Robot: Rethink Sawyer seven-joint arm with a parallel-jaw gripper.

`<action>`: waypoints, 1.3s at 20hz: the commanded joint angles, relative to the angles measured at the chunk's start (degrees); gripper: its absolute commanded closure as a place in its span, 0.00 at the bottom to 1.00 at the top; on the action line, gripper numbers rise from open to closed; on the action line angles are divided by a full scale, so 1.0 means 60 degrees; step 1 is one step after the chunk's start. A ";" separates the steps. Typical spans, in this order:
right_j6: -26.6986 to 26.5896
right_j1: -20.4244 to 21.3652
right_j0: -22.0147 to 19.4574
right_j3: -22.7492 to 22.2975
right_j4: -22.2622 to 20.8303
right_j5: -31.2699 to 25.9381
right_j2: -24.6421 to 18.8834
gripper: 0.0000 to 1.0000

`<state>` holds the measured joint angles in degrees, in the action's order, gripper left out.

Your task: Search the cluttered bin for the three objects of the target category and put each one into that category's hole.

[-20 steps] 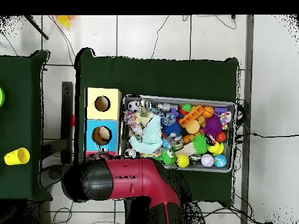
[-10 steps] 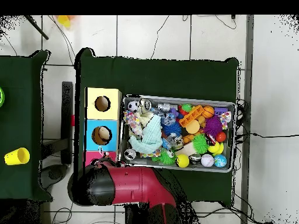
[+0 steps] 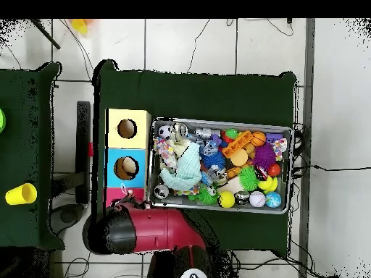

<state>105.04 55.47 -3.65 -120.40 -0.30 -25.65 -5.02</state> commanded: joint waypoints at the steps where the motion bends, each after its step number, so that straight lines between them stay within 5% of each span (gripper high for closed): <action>1: 0.2414 -0.0588 0.0324 -0.0302 0.0505 0.0522 0.0294 1.00; 16: 0.2426 -0.1026 0.0883 -0.0283 0.1071 0.1102 0.0598 1.00; 17: 0.2314 -0.1027 0.0841 -0.0359 0.1166 0.1187 0.0544 0.00; 26: 0.2224 -0.1107 0.1169 0.0036 0.1184 0.0901 0.0913 0.00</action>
<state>105.08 50.81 2.78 -120.64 4.37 -22.15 -0.55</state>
